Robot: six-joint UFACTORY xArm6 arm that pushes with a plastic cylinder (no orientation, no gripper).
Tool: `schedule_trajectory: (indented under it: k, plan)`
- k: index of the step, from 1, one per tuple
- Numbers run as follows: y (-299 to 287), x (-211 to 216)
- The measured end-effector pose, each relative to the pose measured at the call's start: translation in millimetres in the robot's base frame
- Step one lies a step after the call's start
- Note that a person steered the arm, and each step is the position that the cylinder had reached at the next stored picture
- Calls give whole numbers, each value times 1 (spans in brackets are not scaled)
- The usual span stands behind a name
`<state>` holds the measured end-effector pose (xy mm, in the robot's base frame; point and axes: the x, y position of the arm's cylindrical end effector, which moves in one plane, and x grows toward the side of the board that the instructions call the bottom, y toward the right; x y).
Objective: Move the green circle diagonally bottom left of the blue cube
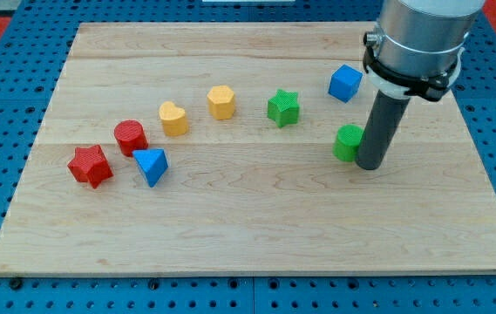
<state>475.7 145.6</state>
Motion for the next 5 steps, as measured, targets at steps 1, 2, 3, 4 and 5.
schedule_trajectory:
  k: [1,2,3,4,5]
  plan:
    - [10,0]
    - [32,-14]
    - [21,-18]
    - [-3,-18]
    - [-37,-18]
